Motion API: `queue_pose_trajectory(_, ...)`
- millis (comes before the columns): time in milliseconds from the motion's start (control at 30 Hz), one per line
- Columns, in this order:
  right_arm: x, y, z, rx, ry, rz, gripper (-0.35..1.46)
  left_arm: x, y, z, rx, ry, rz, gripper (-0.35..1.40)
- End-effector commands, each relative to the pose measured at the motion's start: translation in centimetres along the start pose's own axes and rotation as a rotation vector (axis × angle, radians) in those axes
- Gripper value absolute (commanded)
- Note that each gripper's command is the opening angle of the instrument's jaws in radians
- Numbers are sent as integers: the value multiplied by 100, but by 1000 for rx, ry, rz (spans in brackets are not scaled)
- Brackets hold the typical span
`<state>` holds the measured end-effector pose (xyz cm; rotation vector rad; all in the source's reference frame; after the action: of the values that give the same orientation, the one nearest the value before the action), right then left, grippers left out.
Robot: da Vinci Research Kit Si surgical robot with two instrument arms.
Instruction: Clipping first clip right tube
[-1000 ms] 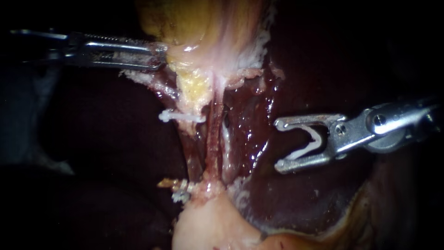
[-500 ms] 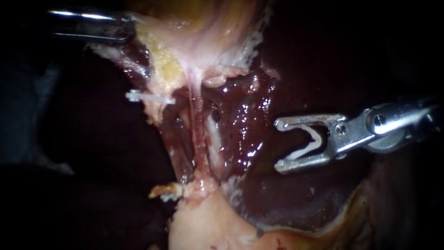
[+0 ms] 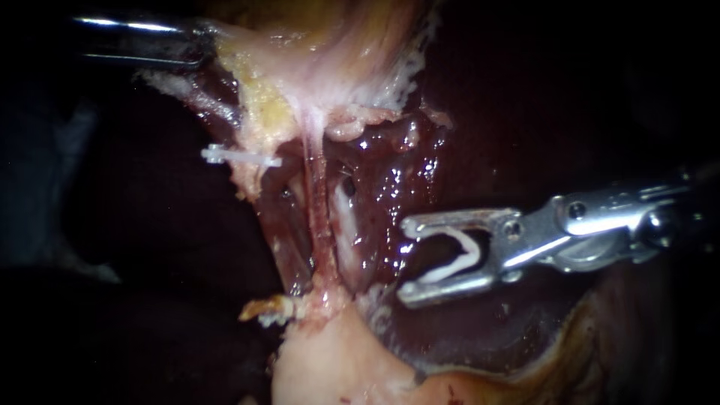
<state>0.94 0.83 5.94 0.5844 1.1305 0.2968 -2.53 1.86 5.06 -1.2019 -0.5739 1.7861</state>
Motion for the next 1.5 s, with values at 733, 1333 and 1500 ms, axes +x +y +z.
queue_pose_trajectory(733,-41,41,101,62,94,134,49,-4,1,5,1,1,2,-35)
queue_pose_trajectory(1333,-21,15,121,178,205,189,48,-4,1,5,1,1,2,-35)
queue_pose_trajectory(1500,-9,-9,121,271,207,179,47,-4,1,5,1,1,2,-35)
